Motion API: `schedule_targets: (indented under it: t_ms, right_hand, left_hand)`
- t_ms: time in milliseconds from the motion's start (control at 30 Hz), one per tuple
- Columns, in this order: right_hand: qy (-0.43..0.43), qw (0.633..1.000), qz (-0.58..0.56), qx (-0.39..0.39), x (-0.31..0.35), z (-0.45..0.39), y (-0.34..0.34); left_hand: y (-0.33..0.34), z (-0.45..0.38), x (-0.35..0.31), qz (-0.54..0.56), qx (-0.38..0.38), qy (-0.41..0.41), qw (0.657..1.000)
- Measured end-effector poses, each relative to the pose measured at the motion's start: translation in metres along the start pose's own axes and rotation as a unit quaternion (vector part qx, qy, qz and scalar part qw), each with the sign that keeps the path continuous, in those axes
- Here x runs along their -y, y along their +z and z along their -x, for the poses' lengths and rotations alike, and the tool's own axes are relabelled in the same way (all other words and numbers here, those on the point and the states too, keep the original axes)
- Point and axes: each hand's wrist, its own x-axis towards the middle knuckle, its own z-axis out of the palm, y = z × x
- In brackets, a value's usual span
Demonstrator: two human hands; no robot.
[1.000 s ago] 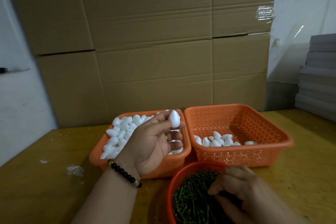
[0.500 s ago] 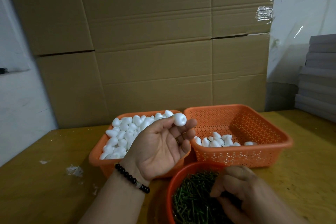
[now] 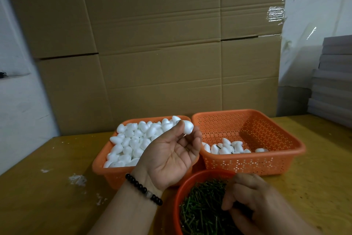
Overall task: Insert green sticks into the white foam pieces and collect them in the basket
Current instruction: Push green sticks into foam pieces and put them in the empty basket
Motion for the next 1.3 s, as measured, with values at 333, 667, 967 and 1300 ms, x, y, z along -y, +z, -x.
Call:
schedule_targets:
  t_ms: [333, 667, 967, 1300]
  right_hand:
    - [-0.02, 1.0, 0.001, 0.014, -0.003, 0.001, 0.001]
    - [-0.002, 1.0, -0.004, 0.017, 0.001, 0.001, -0.001]
    - [0.01, 1.0, -0.012, -0.001, -0.001, 0.003, 0.002]
    - [0.049, 0.99, -0.041, -0.127, 0.003, 0.0, 0.001]
  left_hand:
    - [-0.003, -0.003, 0.007, -0.114, -0.031, 0.093, 0.989]
    - [-0.005, -0.002, 0.019, -0.398, -0.084, 0.273, 0.872]
    - [-0.003, 0.001, 0.023, -0.452, -0.062, 0.299, 0.838]
    - [0.004, 0.003, 0.026, -0.271, -0.01, 0.12, 0.955]
